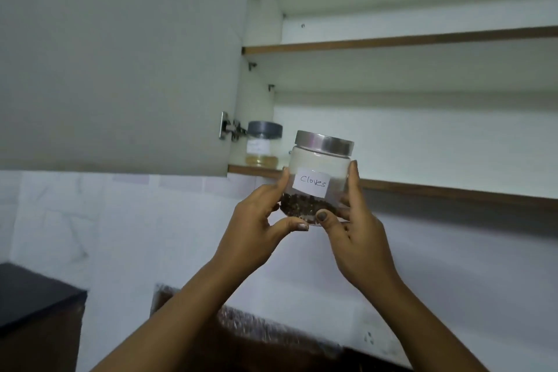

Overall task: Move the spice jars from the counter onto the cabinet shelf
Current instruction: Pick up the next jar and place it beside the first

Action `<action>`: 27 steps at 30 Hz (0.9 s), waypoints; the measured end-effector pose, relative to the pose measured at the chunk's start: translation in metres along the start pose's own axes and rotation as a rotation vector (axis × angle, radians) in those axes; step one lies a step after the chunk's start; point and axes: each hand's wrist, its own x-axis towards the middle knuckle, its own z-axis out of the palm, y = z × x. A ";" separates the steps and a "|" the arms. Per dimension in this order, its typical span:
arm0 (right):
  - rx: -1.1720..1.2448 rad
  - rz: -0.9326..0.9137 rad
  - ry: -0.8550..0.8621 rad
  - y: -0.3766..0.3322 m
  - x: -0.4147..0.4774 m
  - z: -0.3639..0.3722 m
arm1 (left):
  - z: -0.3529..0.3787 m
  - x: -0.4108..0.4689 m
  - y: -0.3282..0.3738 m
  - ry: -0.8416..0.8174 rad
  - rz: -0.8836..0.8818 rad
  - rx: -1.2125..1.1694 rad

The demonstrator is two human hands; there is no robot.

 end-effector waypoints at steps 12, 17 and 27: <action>-0.296 -0.013 0.059 0.047 0.127 0.061 | 0.021 0.108 -0.105 0.053 0.046 0.004; -0.416 0.060 0.022 0.072 0.144 0.065 | 0.045 0.123 -0.131 0.019 0.007 0.081; -0.789 0.107 -0.030 0.074 0.152 0.080 | 0.066 0.116 -0.143 0.193 0.009 0.250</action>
